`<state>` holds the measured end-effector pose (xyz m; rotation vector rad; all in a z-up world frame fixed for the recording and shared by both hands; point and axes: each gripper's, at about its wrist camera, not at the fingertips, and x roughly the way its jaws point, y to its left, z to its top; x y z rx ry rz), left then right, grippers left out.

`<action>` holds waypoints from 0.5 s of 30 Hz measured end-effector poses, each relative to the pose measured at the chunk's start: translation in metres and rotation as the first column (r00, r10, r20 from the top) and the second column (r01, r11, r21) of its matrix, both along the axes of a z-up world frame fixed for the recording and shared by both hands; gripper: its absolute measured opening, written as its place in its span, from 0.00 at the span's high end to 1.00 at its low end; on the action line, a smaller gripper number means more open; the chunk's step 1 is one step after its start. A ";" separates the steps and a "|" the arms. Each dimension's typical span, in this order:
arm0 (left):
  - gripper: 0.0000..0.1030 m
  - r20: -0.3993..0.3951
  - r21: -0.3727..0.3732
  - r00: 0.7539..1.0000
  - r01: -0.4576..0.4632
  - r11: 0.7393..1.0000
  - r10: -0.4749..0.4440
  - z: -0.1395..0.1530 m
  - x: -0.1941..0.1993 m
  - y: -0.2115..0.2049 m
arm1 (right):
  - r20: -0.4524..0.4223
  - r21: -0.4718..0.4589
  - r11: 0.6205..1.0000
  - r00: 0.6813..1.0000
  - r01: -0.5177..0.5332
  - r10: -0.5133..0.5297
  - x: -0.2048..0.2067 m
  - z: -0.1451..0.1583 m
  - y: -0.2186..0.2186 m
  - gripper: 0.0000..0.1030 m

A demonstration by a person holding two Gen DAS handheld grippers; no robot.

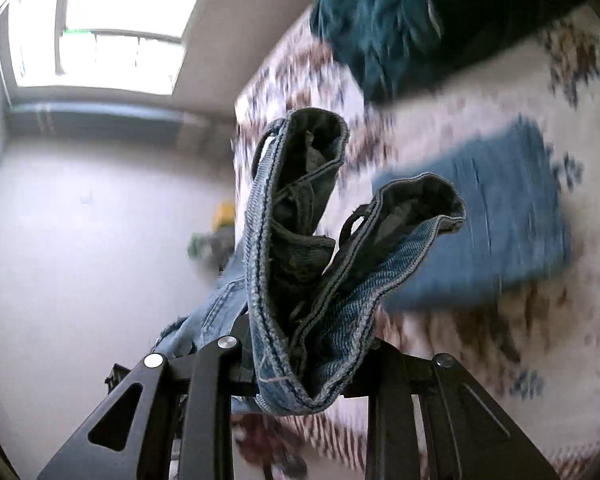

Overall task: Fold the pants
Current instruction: 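Carry the shorts onto the folded jeans stack and open both grippers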

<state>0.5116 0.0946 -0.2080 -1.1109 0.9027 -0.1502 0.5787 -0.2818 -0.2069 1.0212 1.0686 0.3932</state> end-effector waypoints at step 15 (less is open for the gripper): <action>0.79 -0.221 0.048 0.927 0.319 0.946 -0.301 -0.246 0.090 -0.083 | -0.151 -0.172 0.971 0.970 0.166 -0.192 0.020 -0.197 -0.077 0.74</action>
